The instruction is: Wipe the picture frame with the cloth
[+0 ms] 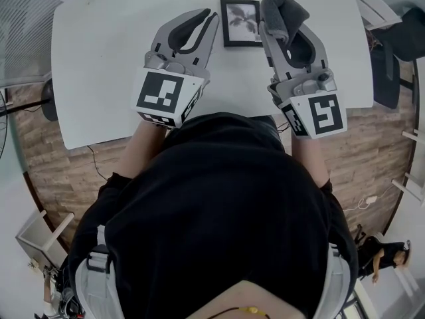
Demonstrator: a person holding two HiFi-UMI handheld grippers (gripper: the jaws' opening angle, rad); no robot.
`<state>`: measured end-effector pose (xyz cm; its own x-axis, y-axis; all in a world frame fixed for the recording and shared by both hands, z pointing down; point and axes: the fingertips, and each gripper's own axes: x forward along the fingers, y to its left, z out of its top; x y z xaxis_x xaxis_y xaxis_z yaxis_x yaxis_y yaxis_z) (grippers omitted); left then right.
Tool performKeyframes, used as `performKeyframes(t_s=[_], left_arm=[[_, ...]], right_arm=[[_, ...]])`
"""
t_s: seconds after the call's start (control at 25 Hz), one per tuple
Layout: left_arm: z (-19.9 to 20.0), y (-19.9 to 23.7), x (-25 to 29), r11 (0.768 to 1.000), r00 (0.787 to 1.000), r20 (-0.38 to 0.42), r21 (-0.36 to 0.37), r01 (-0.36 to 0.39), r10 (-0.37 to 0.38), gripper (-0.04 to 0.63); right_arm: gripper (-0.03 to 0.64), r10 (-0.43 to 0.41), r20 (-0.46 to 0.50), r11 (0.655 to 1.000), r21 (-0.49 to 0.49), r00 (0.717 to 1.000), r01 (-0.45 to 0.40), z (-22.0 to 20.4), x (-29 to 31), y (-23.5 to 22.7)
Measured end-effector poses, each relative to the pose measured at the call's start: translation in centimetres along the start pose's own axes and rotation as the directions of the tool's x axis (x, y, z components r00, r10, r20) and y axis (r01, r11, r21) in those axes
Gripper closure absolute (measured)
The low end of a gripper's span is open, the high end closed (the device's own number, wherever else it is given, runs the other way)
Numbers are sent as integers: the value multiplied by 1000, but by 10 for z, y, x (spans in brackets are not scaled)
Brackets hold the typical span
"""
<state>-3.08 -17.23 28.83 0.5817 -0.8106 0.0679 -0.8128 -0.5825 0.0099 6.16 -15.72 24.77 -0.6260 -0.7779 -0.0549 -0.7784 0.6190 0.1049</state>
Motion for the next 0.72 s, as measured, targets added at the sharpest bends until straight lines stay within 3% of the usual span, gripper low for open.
performKeyframes(t_s=[0.72], left_arm=[[-2, -1, -2, 1000, 1000, -16, 24, -13, 14, 584]], right_arm=[[509, -23, 3, 1000, 11, 1000, 23, 2, -9, -4]])
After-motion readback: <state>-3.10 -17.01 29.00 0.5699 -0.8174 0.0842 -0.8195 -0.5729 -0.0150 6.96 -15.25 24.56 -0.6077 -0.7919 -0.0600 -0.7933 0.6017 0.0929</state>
